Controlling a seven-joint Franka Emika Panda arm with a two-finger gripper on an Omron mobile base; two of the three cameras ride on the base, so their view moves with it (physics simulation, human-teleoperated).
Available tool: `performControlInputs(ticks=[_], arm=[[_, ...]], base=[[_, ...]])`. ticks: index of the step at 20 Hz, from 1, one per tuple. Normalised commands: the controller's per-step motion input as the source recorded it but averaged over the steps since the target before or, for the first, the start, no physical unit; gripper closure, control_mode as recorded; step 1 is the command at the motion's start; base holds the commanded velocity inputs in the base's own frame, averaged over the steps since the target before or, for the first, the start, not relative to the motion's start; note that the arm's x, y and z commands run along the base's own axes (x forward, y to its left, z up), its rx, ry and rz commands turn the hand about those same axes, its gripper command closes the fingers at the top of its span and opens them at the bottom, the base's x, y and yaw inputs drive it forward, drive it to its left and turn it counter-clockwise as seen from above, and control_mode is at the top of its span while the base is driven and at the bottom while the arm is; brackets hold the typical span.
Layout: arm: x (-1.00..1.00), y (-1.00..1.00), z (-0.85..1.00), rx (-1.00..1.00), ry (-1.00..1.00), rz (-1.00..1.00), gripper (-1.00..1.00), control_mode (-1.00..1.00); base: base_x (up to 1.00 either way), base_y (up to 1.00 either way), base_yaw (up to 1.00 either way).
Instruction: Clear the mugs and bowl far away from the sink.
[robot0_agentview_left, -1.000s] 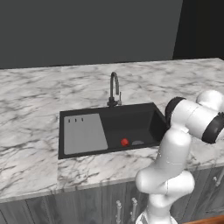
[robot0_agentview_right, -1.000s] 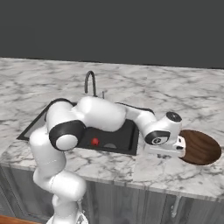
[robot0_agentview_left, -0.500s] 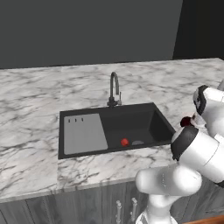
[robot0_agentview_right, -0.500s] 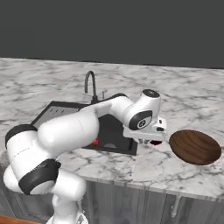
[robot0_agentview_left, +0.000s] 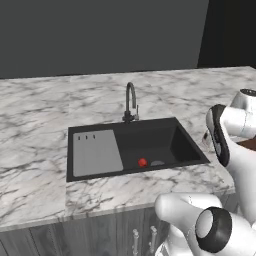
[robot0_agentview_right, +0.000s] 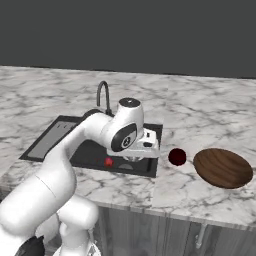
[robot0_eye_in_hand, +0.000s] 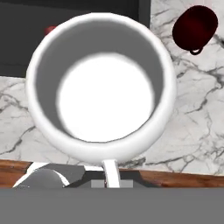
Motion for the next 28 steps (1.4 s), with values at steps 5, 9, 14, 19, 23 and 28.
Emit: performControlInputs(ticks=[5, 9, 14, 19, 23, 28], arm=[[-0.46, 0.12, 0.45, 0.0, -0.05, 0.0, 1.0, -1.0], [-0.55, 0.0, 0.11, 0.0, 0.0, 0.0, 1.0, -1.0], [0.0, 0.0, 0.0, 0.0, 0.0, 0.0, 1.0, 1.0], [0.0, 0.0, 0.0, 0.0, 0.0, 0.0, 1.0, 1.0], [0.0, 0.0, 0.0, 0.0, 0.0, 0.0, 1.0, 1.0], [0.0, 0.0, 0.0, 0.0, 0.0, 0.0, 1.0, 1.0]], base=[[0.0, 0.0, 0.0], [0.0, 0.0, 0.0], [-0.94, 0.01, 0.09], [-0.71, 0.0, 0.77], [-0.3, 0.0, 0.92], [-0.09, 0.05, 0.87]])
